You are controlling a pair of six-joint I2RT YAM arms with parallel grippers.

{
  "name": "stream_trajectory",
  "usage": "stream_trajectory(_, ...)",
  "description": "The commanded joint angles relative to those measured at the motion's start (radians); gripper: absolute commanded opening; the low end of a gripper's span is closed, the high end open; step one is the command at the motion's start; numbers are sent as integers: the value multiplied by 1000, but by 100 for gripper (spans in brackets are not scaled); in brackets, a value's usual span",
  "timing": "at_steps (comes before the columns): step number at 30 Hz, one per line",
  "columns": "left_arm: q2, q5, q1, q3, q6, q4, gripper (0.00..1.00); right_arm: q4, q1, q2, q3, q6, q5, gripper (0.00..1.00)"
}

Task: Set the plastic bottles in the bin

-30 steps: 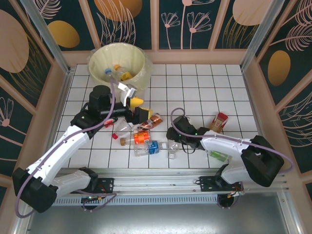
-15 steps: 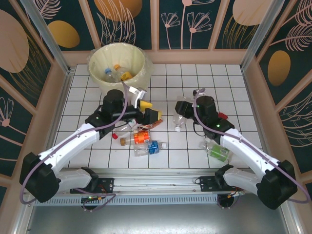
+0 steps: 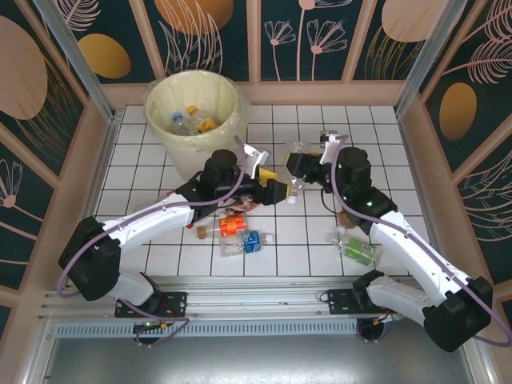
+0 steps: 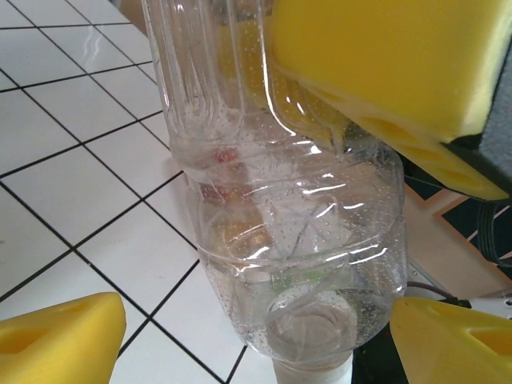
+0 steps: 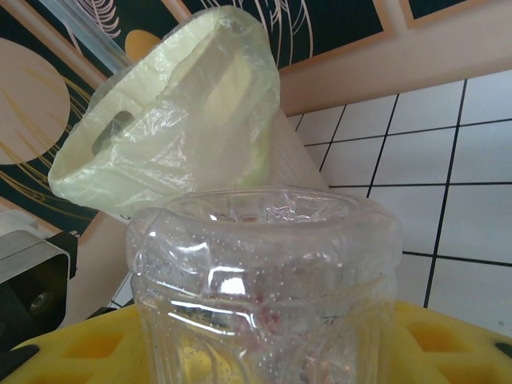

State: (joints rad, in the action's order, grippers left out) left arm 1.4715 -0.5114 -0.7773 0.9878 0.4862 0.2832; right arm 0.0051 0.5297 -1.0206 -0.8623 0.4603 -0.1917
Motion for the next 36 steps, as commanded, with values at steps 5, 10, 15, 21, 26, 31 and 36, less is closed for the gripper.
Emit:
stream_trajectory(5,32,0,-22,33,59,200,83,86,23,45,-6,43,-68,56)
stream_trajectory(10,24,-60,-29,25,38,203,85,40,23,49,-3,69,80,55)
stream_trajectory(15,10,-77,-33,16,23,210,89,36,23,50,0,91,114,55)
stream_trajectory(21,28,-48,-36,37,15,191,88,53,23,50,-7,112,35,55)
stream_trajectory(26,57,-29,-35,69,27,159,83,77,23,58,6,133,-9,56)
stream_trajectory(31,63,-14,-36,80,28,145,82,92,23,60,16,143,-37,56)
stream_trajectory(36,58,-21,-36,81,34,148,71,90,22,61,25,150,-22,56)
